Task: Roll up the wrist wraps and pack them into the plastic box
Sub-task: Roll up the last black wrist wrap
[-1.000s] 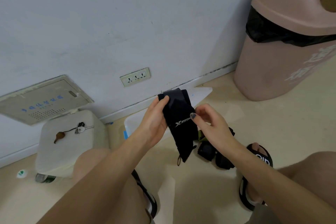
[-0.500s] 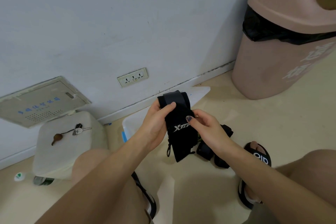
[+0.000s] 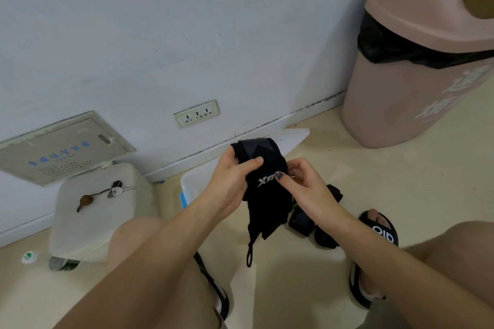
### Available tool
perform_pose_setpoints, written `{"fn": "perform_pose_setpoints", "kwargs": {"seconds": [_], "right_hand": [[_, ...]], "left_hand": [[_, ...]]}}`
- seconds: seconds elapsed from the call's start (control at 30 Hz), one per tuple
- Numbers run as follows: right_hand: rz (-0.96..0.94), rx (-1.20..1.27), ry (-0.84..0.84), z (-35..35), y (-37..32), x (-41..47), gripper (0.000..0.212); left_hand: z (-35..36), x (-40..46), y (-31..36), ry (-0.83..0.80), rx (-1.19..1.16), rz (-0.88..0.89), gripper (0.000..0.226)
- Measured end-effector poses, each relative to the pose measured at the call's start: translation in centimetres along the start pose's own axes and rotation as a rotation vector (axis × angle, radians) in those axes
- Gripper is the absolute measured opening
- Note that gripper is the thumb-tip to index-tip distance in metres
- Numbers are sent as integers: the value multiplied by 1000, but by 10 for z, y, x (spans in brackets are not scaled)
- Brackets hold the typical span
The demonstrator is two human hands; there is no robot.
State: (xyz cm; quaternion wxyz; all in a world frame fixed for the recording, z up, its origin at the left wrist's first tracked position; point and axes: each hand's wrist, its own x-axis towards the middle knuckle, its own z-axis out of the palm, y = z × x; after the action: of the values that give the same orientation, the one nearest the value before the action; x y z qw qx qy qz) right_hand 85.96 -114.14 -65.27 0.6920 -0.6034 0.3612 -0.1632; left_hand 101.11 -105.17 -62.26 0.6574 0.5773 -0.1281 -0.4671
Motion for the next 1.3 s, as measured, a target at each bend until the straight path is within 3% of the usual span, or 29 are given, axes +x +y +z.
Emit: {"fn": "perform_pose_setpoints", "kwargs": {"seconds": [0.1,0.3,0.4,0.53,0.6,0.87,1.1,1.3], "right_hand": [[-17,-160,8,-4,-1,6,39],[-10,-117,-82,-1,-4,9,16],[-34,-100,-24,2,-4,9,17],[-56,-41,44,4,-6,9,21],[-43,3,61,4,-8,9,22],[-57,-156,-24,-2,-8,9,14],[-145,-455,-39,-2,-4,-2,25],[-125,-277,-36,3,-6,-7,27]], "left_hand": [[-3,3,9,1,-140,-40,32],[-7,7,16,-5,-329,-42,26],[-5,5,13,-27,-259,-17,28],[1,-4,-9,-85,43,-56,44],[4,-7,-17,-137,103,-107,38],[4,-2,-12,-88,51,-206,29],[-1,7,-3,46,-71,-242,34],[5,0,-5,43,-10,-251,40]]}}
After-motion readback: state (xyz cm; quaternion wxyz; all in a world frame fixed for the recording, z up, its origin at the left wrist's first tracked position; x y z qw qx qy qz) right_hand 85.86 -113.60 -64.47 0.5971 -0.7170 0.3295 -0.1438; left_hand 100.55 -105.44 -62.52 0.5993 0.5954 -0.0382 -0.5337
